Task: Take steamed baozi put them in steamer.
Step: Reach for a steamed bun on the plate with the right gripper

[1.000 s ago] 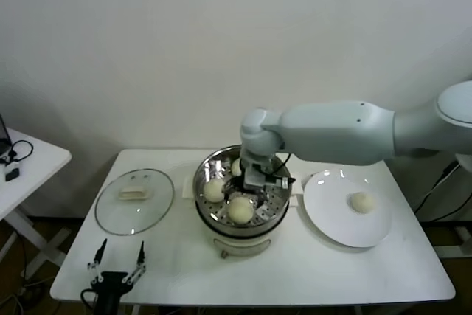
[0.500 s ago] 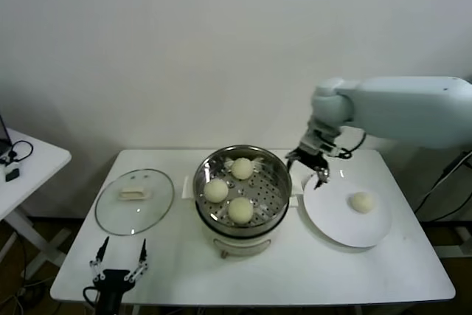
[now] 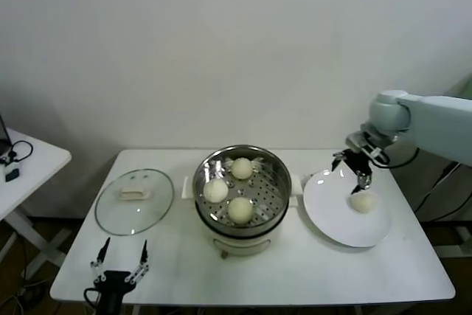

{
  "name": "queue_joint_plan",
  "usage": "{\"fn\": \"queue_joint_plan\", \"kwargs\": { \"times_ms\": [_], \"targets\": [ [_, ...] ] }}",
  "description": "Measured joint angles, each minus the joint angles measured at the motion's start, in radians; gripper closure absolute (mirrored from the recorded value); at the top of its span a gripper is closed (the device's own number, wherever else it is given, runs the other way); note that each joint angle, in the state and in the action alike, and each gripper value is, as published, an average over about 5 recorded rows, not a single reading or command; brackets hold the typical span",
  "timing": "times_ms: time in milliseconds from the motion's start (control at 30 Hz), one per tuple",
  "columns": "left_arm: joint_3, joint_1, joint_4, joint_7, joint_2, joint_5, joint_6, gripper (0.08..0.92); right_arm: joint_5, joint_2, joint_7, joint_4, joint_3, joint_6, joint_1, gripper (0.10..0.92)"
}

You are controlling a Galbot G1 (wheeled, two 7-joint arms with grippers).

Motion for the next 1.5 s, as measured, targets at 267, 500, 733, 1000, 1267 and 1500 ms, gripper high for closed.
{"fn": "queue_joint_plan", "kwargs": {
  "times_ms": [267,500,733,1000,1267,1500],
  "targets": [
    [-0.001,-0.002,0.006,0.0,0.0,0.002,-0.001,0.177,-0.073,-0.028,0.004,-0.088,0.065,-0.029,-0.102,0.203],
    [-0.001,0.0,0.017,0.0,0.0,0.007,-0.002,0.177,-0.133,-0.03,0.004,-0.177,0.149,-0.028,-0.217,0.203],
    [-0.003,0.002,0.021,0.0,0.0,0.015,-0.002,0.177,-0.203,-0.011,0.019,-0.271,0.246,-0.008,-0.336,0.203],
    [-0.008,0.006,0.029,-0.001,0.0,0.017,-0.005,0.177,-0.276,0.03,0.03,-0.379,0.359,0.013,-0.456,0.203],
    [-0.009,0.003,0.029,-0.002,0.0,0.018,-0.005,0.177,-0.324,0.047,0.038,-0.44,0.434,0.023,-0.529,0.203],
    [-0.008,-0.001,0.029,-0.002,0.0,0.02,-0.002,0.177,-0.341,0.061,0.039,-0.471,0.478,0.027,-0.56,0.258]
  ]
}}
